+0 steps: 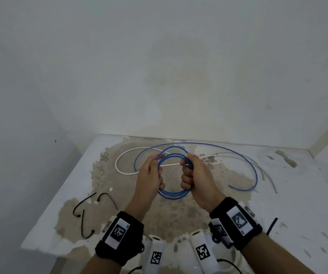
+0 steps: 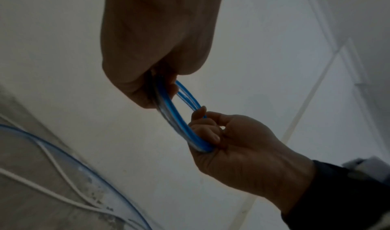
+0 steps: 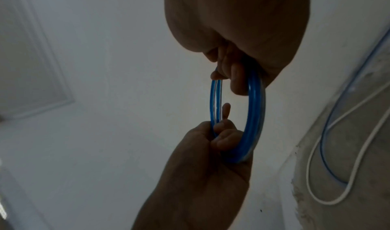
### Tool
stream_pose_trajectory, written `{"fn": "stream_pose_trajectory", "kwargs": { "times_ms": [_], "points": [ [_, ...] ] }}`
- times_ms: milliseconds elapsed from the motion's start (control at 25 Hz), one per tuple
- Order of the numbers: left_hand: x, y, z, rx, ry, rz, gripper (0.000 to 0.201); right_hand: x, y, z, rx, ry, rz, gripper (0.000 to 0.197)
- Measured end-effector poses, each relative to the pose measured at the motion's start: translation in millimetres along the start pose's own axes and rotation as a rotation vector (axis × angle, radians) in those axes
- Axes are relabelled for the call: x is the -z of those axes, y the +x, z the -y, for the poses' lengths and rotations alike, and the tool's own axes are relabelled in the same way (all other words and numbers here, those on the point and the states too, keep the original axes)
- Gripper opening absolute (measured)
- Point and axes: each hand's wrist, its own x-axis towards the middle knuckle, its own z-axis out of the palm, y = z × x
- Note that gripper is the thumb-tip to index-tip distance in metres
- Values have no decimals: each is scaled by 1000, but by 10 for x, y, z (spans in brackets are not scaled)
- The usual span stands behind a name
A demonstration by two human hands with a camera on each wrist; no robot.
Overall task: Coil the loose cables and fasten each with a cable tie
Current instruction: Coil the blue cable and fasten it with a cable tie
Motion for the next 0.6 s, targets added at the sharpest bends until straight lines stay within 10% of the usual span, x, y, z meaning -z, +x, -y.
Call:
{"fn": "stream_pose_trajectory", "kwargs": {
  "times_ms": [280, 600],
  "points": [
    [532, 27, 355, 105, 50, -133, 38, -261, 127, -247, -165, -13, 179, 40],
    [1480, 265, 1095, 293, 71, -110, 28, -643, 281, -723, -133, -558, 160, 37]
  ]
}}
